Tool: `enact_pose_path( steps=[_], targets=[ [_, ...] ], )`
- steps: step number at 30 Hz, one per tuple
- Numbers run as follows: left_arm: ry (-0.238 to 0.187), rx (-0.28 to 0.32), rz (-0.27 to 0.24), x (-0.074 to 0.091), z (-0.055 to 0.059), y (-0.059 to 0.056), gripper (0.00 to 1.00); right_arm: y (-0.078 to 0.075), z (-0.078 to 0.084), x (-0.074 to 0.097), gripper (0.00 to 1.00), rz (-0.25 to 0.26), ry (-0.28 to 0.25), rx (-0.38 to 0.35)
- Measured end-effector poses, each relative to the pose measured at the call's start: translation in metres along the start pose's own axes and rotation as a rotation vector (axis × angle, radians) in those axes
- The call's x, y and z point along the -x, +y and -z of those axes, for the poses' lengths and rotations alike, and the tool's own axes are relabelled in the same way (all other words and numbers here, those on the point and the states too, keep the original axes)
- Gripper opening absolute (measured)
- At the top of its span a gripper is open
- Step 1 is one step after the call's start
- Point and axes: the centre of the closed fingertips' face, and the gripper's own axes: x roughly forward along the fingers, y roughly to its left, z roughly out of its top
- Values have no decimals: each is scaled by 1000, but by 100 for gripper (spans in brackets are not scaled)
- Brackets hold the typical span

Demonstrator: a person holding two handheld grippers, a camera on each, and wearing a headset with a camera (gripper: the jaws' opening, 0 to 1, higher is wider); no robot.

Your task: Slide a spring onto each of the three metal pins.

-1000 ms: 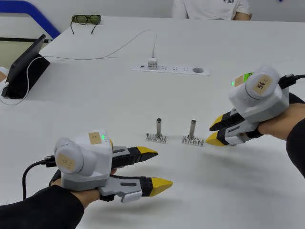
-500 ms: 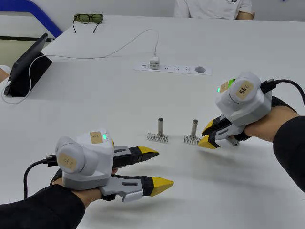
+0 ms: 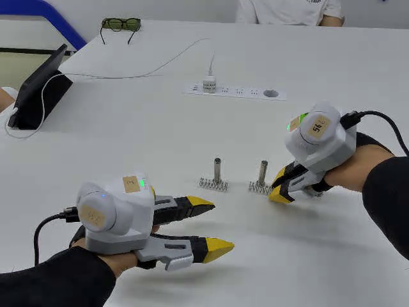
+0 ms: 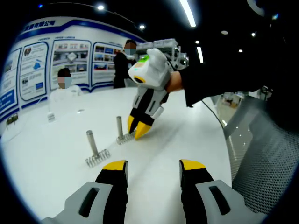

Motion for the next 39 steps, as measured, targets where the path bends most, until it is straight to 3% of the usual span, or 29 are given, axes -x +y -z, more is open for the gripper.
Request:
enact_pose_path(
  steps=[15, 26, 39],
  targets=[
    [1, -5, -1, 0, -2, 0, 44, 10, 0, 8, 12, -25, 2, -3],
    [3, -16, 13, -4, -6, -1, 44, 39, -10, 30, 12, -56, -12, 73],
    [9, -42, 45, -12, -11, -5, 45, 66, -18, 40, 12, -100, -19, 150]
  ],
)
